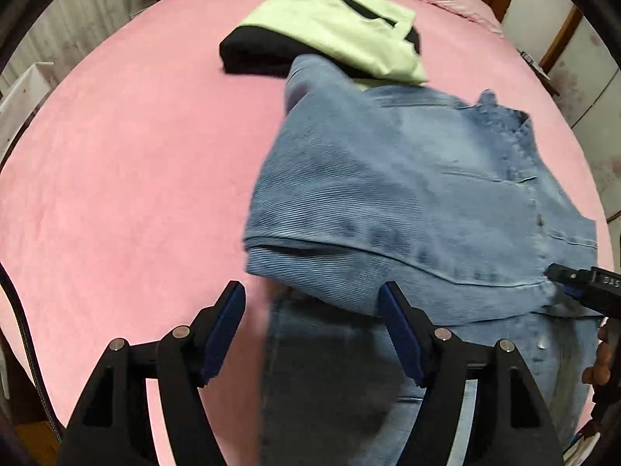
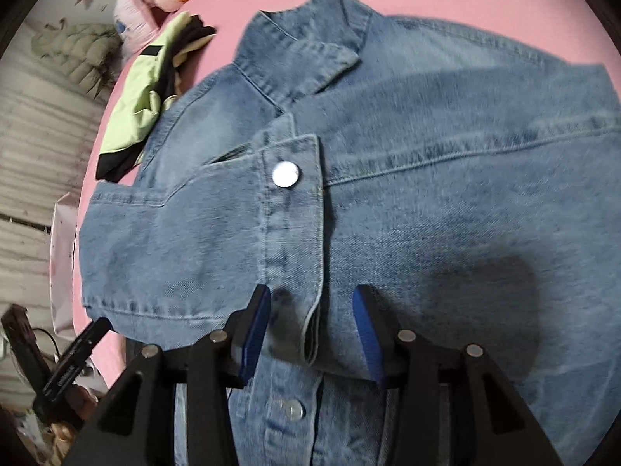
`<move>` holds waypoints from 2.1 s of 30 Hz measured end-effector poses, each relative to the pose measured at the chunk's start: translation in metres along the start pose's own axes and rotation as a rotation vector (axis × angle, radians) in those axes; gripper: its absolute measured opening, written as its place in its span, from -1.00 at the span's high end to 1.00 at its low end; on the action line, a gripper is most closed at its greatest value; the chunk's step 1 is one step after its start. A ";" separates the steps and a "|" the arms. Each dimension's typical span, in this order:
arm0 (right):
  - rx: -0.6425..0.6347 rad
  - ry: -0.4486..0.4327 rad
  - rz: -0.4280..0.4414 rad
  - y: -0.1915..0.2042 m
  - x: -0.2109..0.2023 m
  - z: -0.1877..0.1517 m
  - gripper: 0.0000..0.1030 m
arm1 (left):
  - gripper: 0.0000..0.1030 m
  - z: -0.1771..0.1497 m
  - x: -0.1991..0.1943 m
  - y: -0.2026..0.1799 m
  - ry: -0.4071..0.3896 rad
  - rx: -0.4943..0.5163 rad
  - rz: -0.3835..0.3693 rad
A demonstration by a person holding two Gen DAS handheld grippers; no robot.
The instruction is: Fold large clothes
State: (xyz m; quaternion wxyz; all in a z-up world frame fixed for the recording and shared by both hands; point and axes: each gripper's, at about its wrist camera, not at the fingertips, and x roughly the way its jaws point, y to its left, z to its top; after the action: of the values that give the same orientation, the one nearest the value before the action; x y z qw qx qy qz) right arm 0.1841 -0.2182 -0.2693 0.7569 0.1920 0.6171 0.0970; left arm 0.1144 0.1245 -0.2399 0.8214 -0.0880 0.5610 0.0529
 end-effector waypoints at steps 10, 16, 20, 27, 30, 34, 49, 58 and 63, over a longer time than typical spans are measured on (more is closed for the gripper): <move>-0.063 -0.058 -0.008 0.014 0.019 0.008 0.17 | -0.36 0.000 0.015 0.009 0.014 -0.005 -0.011; -0.162 -0.066 0.063 0.024 0.000 0.009 0.85 | -0.36 0.002 0.018 0.004 0.018 0.004 0.004; -0.205 -0.092 0.067 0.035 -0.013 0.011 0.89 | -0.36 0.005 0.018 -0.002 0.015 0.003 0.005; -0.199 -0.293 0.037 0.035 -0.098 0.022 0.90 | -0.36 0.010 0.002 -0.029 -0.029 0.054 -0.036; -0.186 -0.369 -0.033 0.017 -0.132 0.027 0.90 | -0.36 0.011 0.001 -0.045 -0.043 0.091 -0.041; -0.176 -0.369 -0.132 -0.014 -0.132 0.033 0.90 | -0.36 0.009 0.012 -0.058 -0.030 0.105 -0.011; -0.136 -0.250 -0.351 -0.055 -0.050 0.041 0.67 | -0.54 0.025 0.047 -0.054 0.020 0.058 0.189; -0.200 -0.290 -0.268 -0.015 -0.084 0.015 0.67 | -0.59 0.032 -0.010 -0.111 0.005 0.174 -0.009; -0.262 -0.265 -0.187 0.022 -0.063 0.007 0.67 | -0.64 0.040 0.006 -0.153 -0.016 0.227 -0.047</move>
State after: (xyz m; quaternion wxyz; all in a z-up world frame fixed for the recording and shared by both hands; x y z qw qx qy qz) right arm 0.1791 -0.2235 -0.2022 0.8557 0.0450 0.5092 0.0798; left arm 0.1813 -0.0176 -0.2180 0.8317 -0.0071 0.5545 -0.0294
